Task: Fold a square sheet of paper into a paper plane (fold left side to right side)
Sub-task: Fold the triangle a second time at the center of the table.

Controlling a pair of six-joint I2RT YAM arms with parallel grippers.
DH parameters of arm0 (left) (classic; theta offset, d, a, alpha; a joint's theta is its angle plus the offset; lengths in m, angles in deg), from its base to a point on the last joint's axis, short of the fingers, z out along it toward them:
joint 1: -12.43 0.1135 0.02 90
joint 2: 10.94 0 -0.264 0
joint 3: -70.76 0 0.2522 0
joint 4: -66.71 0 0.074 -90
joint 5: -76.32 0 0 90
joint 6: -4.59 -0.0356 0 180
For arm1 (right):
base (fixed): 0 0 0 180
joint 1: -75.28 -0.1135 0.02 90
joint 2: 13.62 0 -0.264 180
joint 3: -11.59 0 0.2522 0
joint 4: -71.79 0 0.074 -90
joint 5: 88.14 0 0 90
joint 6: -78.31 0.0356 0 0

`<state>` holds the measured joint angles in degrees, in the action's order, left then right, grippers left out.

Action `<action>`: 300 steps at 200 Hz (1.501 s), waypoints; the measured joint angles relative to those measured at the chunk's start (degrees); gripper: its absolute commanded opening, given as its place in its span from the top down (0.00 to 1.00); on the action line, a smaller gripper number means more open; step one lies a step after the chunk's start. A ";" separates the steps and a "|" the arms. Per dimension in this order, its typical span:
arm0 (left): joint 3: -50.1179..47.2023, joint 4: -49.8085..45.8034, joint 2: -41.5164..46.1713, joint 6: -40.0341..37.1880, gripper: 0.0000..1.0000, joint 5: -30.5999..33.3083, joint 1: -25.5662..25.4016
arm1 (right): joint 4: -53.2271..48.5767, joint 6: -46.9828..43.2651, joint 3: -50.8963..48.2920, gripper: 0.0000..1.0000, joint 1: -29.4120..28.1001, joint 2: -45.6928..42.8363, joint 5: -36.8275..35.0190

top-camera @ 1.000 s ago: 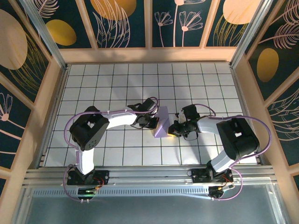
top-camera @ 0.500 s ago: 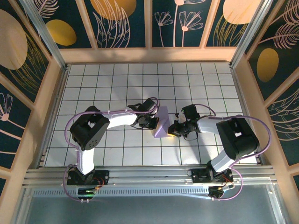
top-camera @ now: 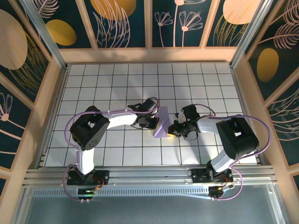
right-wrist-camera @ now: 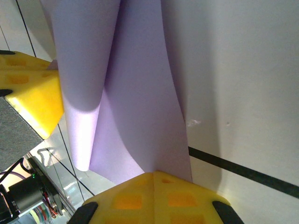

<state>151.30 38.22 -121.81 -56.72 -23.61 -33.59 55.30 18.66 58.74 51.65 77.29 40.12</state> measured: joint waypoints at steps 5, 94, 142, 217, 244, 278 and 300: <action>0.00 -0.02 0.00 0.00 1.00 0.00 0.00 | -0.02 -0.02 0.00 1.00 0.00 0.00 0.00; 0.02 -0.13 0.87 -0.22 1.00 -0.02 0.00 | -0.07 -0.04 0.11 1.00 0.00 0.11 0.09; -0.02 -0.09 2.40 -0.42 1.00 -0.02 0.00 | -0.02 -0.02 0.11 1.00 0.00 0.22 0.26; -0.07 -0.13 2.16 -0.72 1.00 0.46 0.02 | -0.02 -0.04 0.11 1.00 0.00 0.22 0.26; -0.07 -0.13 1.81 -0.92 1.00 0.92 0.02 | -0.02 -0.04 0.11 1.00 0.00 0.22 0.26; -0.07 -0.15 1.18 -1.07 1.00 1.05 0.00 | -0.02 -0.04 0.11 1.00 0.00 0.22 0.26; -0.07 -0.13 0.98 -1.07 1.00 1.03 0.00 | -0.02 -0.04 0.09 1.00 0.00 0.22 0.26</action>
<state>151.24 38.09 -120.82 -57.79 -22.58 -33.59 55.28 18.61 58.82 51.65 77.51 40.39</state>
